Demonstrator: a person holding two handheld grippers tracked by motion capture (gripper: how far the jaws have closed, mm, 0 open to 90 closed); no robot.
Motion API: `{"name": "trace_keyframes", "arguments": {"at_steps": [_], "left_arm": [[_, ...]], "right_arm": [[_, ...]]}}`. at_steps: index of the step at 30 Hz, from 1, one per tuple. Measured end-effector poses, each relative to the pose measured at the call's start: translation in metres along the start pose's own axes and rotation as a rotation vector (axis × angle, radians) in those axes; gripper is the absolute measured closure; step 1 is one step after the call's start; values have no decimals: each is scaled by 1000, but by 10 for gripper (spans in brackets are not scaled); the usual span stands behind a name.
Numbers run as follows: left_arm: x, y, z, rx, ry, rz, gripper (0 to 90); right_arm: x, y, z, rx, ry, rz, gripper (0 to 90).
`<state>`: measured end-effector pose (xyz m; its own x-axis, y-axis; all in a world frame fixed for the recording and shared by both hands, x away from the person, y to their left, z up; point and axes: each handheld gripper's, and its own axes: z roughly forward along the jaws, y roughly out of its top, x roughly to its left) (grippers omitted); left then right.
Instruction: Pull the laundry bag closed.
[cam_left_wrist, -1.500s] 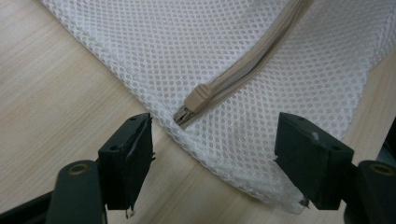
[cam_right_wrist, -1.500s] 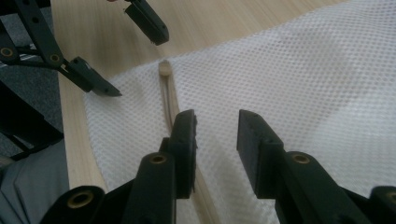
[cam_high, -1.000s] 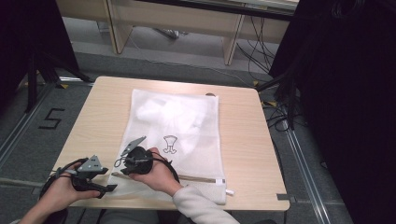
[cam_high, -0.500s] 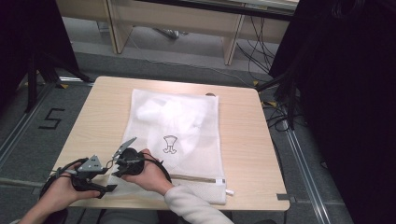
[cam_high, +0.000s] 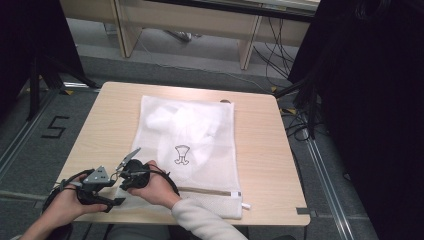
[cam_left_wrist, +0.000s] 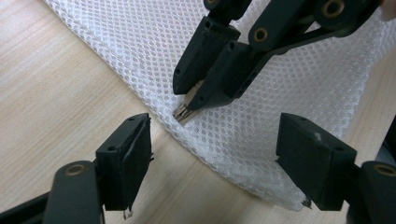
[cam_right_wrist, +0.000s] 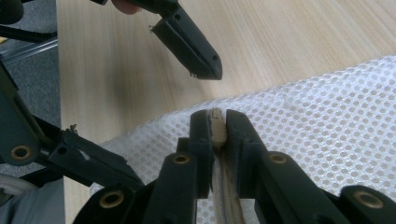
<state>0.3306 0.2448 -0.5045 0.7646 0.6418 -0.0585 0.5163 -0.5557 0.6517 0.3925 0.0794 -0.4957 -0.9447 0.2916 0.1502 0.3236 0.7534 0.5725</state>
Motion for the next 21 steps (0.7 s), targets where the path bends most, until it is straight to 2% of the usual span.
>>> {"name": "trace_keyframes", "arguments": {"at_steps": [4,5,6,10,11,13,15,16,17,18,19,20,21], "left_arm": [[0,0,0,-4,-4,6,263],[0,0,1,-8,4,-1,264],[-1,0,1,-19,4,-24,266],[-1,1,1,-29,-7,-23,286],[-1,1,2,-33,-9,-29,296],[-2,1,3,-40,-17,-69,320],[-2,1,4,-52,-36,-89,374],[0,1,3,-25,-53,-70,406],[6,2,-1,24,-70,4,442],[5,2,-1,14,-74,-24,473],[-1,2,4,-49,-71,-138,504],[0,2,3,-38,-76,-124,544],[0,2,4,-39,-90,-138,573]], "right_arm": [[2,1,-5,0,2,8,818],[2,3,-8,-1,1,-9,818],[1,4,-9,-9,-4,-27,818],[3,6,-17,-11,-4,-23,818],[2,6,-19,-19,-8,-38,818],[3,7,-22,-22,-14,-33,818],[4,8,-26,-25,-7,-42,818],[4,8,-27,-22,-15,-46,818],[4,8,-28,-22,-13,-52,818],[5,7,-29,-23,-13,-51,818],[5,6,-30,-17,-25,-53,818],[6,6,-31,-20,-16,-40,818],[5,5,-31,-20,-21,-49,818]]}}
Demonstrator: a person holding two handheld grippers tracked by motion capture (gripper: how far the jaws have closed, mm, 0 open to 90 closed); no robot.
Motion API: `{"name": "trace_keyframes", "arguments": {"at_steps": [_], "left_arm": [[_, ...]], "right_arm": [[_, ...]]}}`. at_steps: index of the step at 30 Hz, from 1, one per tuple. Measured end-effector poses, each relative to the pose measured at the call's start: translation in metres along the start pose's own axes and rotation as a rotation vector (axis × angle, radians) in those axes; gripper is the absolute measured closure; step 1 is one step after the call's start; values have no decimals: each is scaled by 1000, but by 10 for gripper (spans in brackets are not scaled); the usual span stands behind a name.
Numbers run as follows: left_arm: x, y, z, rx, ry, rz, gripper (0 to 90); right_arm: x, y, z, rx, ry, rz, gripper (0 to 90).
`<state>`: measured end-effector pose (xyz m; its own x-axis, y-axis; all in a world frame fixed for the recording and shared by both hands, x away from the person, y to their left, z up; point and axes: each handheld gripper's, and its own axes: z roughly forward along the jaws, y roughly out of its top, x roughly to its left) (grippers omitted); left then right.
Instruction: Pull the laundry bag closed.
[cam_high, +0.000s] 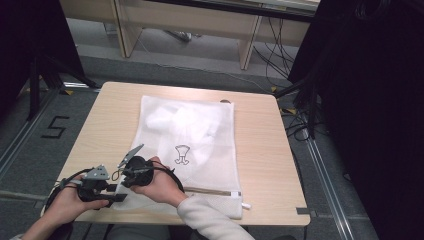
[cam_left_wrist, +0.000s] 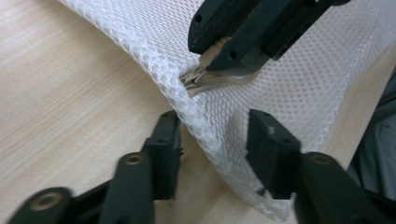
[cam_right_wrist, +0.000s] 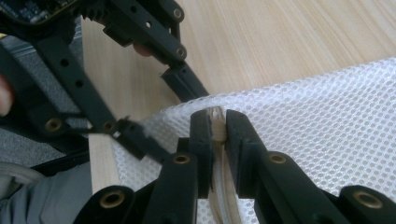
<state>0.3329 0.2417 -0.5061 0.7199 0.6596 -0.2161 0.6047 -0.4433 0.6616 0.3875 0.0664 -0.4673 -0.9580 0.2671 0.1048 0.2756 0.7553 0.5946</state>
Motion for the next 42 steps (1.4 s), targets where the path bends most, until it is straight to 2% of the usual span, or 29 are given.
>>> {"name": "trace_keyframes", "arguments": {"at_steps": [1,2,3,4,5,6,9,11,12,14,17,18,19,20,21,22,23,25,26,27,31,35,36,40,41,42], "left_arm": [[0,0,0,7,-11,3,601],[0,1,0,19,-7,27,623],[-2,1,1,15,-2,18,646],[-1,2,0,21,8,49,675],[-1,3,-2,35,8,59,695],[-2,3,-2,28,15,50,719],[-3,5,-3,19,19,40,797],[-4,6,-4,18,10,29,831],[-5,6,-5,13,20,25,838],[-6,6,-4,-1,12,9,847],[-7,7,-6,1,26,12,854],[-7,7,-6,-3,20,-7,855],[-7,8,-7,-7,22,-3,855],[-8,8,-6,-23,15,-20,856],[-8,8,-6,-23,15,-20,856],[-8,8,-7,-28,24,-23,856],[-6,8,-8,-14,22,-7,857],[-7,8,-9,-15,27,-9,856],[-8,8,-7,-34,16,-26,856],[-8,8,-7,-33,18,-22,856],[-9,8,-7,-35,33,-15,854],[-9,8,-7,-37,38,-26,854],[-8,9,-9,-20,41,-8,854],[-7,9,-9,-22,35,-12,854],[-8,8,-9,-24,34,-25,854],[-8,9,-9,-25,36,-16,854]], "right_arm": [[2,-1,-1,12,0,29,818],[1,-2,0,8,1,13,818],[1,-3,0,10,1,8,818],[1,-4,-1,16,1,8,818],[0,-5,0,10,3,2,818],[1,-6,0,13,3,19,819],[1,-8,-1,36,8,31,820],[0,-10,-1,44,3,17,822],[0,-11,-1,49,-3,18,822],[-1,-13,-1,53,2,13,823],[-1,-14,-3,77,1,23,825],[-1,-14,-3,71,11,29,825],[-1,-15,-4,76,12,29,825],[0,-15,-4,86,9,47,825],[-1,-16,-4,93,-2,47,825],[-3,-17,-3,84,-5,10,825],[-3,-18,-3,89,-5,11,825],[-4,-21,-1,88,-8,0,825],[-5,-22,-1,89,-4,-3,825],[-4,-23,-1,92,-5,17,825],[-5,-25,-2,81,-4,6,825],[-2,-26,-5,91,-1,35,825],[-2,-26,-5,94,-6,41,825],[-3,-28,-5,94,-1,30,825],[-2,-30,-6,95,2,37,824],[-2,-31,-6,96,0,31,825]]}}
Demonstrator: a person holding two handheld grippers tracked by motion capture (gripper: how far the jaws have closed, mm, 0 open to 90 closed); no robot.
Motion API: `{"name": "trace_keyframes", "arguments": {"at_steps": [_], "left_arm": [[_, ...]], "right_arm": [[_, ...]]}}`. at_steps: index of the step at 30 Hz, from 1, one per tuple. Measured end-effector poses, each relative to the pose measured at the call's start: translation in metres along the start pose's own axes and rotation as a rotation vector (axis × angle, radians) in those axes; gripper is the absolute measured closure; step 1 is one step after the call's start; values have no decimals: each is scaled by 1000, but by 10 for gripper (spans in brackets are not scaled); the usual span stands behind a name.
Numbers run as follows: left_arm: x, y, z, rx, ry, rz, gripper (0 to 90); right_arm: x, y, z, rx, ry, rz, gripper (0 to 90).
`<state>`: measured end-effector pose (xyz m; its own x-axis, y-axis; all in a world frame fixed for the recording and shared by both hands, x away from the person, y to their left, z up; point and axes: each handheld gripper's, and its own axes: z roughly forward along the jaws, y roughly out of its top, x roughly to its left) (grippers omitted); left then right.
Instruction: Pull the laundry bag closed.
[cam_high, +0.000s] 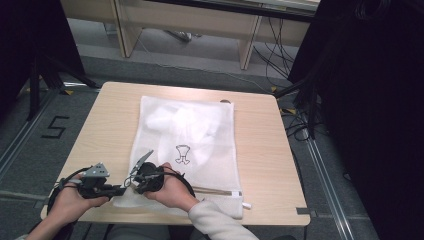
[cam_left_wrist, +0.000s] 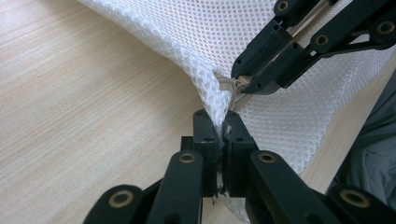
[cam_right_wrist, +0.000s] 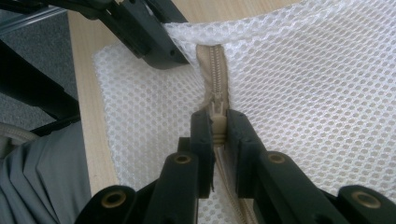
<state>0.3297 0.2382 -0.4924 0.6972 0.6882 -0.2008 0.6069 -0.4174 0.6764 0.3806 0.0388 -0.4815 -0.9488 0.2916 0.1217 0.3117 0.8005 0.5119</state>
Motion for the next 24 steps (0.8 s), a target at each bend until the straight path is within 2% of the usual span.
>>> {"name": "trace_keyframes", "arguments": {"at_steps": [1,3,5,6,8,9,11,16,18,19,21,22,24], "left_arm": [[0,0,0,2,0,4,854],[0,0,0,3,4,10,854],[-1,0,0,-3,14,6,854],[-2,0,0,-7,12,-11,854],[0,1,-1,-6,-1,3,854],[-1,0,-1,-24,4,-12,854],[-1,1,-1,-29,3,-18,854],[-1,0,-1,-28,-4,-21,854],[-1,1,-2,-27,3,-12,854],[-1,1,-3,-42,5,-23,854],[0,0,-3,-37,-5,-30,854],[1,0,-2,-35,-10,-31,854],[0,0,-2,-35,-2,-29,854]], "right_arm": [[1,-1,-1,0,-4,7,825],[1,-1,-1,-4,-2,-14,825],[3,-1,-2,-1,-10,-3,825],[3,-1,-3,0,-13,-1,825],[3,-1,-4,-3,-11,-6,825],[2,-1,-5,0,-12,-4,825],[3,-2,-5,9,-22,0,825],[2,-5,-5,4,-15,-9,825],[4,-5,-6,14,-23,7,825],[3,-8,-6,29,-35,4,825],[2,-12,-6,22,-28,-2,825],[2,-14,-6,22,-28,17,825],[0,-16,-6,20,-27,15,825]]}}
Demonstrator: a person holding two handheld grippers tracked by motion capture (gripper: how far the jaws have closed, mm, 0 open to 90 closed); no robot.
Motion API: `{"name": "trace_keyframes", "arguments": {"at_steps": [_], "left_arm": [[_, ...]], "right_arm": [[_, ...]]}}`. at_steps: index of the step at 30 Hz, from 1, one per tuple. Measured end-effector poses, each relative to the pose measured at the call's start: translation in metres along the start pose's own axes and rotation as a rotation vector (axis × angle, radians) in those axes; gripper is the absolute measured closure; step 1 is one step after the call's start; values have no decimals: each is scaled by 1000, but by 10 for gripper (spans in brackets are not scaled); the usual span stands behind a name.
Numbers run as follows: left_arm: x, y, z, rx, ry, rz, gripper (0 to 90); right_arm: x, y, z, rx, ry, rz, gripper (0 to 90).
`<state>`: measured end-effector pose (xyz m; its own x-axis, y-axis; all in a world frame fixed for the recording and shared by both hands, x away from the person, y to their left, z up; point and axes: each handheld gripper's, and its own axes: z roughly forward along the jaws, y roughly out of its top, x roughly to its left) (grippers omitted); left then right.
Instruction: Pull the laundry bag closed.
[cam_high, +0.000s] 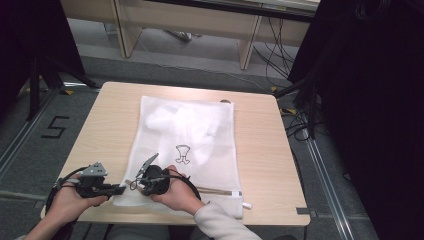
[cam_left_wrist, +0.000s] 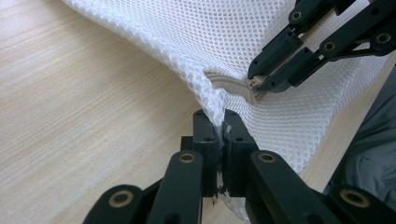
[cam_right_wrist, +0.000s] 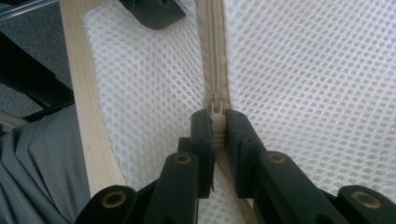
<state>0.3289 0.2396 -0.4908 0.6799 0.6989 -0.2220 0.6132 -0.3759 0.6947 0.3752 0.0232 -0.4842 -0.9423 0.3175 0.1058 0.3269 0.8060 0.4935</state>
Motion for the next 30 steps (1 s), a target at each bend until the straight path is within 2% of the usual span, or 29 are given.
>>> {"name": "trace_keyframes", "arguments": {"at_steps": [5,6,14,15,16,20,21,22,26,30], "left_arm": [[1,0,0,19,-1,25,853],[-1,0,1,5,0,11,853],[-2,0,1,0,1,4,852],[-1,1,0,16,1,25,852],[-1,1,0,17,-4,28,852],[-1,1,1,19,-2,26,852],[-2,1,1,8,-1,10,852],[-2,1,1,17,14,17,852],[-1,1,0,23,9,35,852],[-1,1,1,25,3,33,852]], "right_arm": [[0,0,-1,-4,-4,-2,825],[0,0,-1,-4,-4,-1,824],[1,-1,-2,-4,-2,3,825],[0,-2,-3,0,-5,-3,825],[0,-4,-4,1,-5,-1,825],[0,-6,-5,-6,-1,8,825],[0,-6,-5,-6,-1,8,825],[0,-6,-5,-1,-3,3,825],[-1,-7,-6,4,-2,3,825],[-2,-8,-6,1,-2,2,825]]}}
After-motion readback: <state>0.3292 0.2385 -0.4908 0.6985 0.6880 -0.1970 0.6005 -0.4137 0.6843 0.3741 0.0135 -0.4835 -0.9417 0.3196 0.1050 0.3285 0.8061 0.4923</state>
